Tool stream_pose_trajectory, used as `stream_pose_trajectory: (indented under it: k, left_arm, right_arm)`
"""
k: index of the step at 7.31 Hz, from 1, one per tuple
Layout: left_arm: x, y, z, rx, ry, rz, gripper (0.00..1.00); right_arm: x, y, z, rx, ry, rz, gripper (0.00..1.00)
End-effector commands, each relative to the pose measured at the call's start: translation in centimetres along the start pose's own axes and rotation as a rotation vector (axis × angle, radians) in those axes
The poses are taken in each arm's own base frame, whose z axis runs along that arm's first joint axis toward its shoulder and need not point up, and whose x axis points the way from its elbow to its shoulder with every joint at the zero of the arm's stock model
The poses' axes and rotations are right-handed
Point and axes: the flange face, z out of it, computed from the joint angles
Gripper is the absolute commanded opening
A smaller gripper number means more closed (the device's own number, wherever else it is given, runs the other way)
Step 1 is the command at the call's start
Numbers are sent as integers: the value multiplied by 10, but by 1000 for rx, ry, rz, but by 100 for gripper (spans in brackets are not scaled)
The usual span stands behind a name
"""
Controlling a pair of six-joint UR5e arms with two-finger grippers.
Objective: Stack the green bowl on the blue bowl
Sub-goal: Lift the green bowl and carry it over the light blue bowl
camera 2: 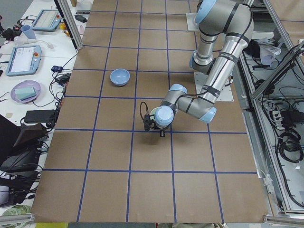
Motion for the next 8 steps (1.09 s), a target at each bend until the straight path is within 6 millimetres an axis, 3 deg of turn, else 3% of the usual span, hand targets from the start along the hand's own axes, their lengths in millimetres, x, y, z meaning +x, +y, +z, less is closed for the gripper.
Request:
stream_pose_trajectory:
  k: [1, 4, 6, 8]
  left_arm:
    - [34, -29, -36, -6, -14, 2, 0]
    - [129, -97, -80, 12, -88, -16, 0]
    - [196, -143, -82, 10, -47, -110, 0]
    - [270, -181, -69, 36, 11, -227, 0]
  right_arm:
    - [0, 0, 0, 0, 0, 0, 100]
    - [0, 0, 0, 0, 0, 0, 100]
    - [0, 0, 0, 0, 0, 0, 100]
    - [0, 0, 0, 0, 0, 0, 100]
